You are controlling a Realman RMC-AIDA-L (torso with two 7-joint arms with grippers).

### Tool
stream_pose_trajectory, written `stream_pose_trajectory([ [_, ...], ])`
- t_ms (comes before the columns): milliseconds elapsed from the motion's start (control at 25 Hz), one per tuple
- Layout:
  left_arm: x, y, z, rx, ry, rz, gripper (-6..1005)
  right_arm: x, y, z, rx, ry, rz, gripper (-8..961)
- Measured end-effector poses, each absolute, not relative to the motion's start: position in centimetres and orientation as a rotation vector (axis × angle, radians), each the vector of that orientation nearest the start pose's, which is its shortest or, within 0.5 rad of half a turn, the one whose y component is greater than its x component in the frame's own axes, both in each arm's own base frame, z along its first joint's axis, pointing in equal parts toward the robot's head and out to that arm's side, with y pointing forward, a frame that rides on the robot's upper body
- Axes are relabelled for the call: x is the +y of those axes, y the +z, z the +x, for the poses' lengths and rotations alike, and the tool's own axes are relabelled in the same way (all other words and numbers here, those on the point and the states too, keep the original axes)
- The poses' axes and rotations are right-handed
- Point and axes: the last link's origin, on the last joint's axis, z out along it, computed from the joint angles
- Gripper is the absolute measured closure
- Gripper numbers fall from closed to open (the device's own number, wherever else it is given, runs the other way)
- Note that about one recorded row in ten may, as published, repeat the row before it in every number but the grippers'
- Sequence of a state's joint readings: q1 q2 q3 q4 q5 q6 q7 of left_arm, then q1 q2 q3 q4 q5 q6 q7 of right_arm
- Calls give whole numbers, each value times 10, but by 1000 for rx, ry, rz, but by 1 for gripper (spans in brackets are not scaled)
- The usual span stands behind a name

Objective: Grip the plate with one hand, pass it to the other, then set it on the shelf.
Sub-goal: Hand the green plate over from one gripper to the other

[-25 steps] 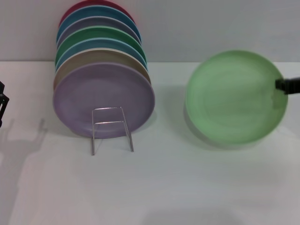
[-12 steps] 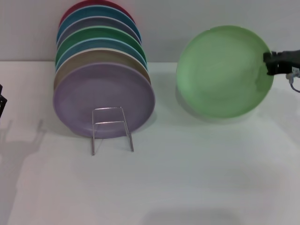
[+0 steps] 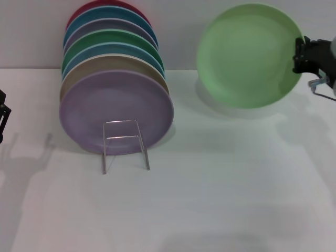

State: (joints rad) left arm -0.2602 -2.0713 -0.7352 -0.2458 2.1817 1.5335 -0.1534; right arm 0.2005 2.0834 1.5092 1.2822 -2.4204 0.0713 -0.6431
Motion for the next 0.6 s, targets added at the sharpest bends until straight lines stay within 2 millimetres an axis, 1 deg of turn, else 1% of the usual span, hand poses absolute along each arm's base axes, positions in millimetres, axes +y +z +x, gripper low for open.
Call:
stream_pose_trajectory([
  [240, 266, 9, -320, -395, -955, -1419, 238, 378, 15, 234, 407, 409, -1659, 928],
  [360, 264, 8, -317, -393, -983, -1429, 239, 371, 7, 235, 349, 434, -1620, 928],
  [440, 263, 8, -316, -393, -991, -1430, 240, 364, 1, 237, 324, 475, -1589, 928],
  [480, 260, 7, -315, -403, -1016, -1435, 240, 360, 0, 239, 321, 491, -1575, 928],
  [600, 255, 4, -313, -403, -1043, -1453, 241, 345, -2, 248, 325, 585, -1510, 928],
])
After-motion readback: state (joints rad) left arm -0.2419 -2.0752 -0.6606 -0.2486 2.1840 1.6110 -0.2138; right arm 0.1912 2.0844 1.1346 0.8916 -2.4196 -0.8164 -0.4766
